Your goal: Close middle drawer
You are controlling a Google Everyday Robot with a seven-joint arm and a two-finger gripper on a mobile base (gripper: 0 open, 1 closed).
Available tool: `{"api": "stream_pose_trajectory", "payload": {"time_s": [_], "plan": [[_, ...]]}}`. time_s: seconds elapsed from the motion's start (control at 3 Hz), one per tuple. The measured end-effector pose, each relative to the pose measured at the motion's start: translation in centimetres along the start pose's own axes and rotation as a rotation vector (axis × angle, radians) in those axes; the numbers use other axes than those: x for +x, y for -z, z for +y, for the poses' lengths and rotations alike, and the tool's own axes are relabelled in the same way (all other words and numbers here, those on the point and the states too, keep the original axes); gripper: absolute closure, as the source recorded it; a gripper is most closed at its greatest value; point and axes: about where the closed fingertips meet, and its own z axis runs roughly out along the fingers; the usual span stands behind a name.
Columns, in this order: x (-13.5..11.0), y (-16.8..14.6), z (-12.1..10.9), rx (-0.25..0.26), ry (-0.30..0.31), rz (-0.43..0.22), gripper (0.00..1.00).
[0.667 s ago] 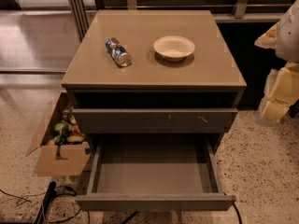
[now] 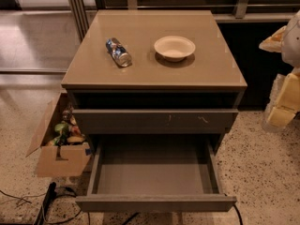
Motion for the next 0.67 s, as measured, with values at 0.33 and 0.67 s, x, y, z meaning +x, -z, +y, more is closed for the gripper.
{"api": "stream_pose_trajectory", "payload": {"time_s": [0.33,0.67], "plan": [[0.9,-1.4,2.0,-0.004,0.002,-0.059,0.00],[3.5,-6.3,4.7,-0.027,-0.026,-0.195,0.02]]}}
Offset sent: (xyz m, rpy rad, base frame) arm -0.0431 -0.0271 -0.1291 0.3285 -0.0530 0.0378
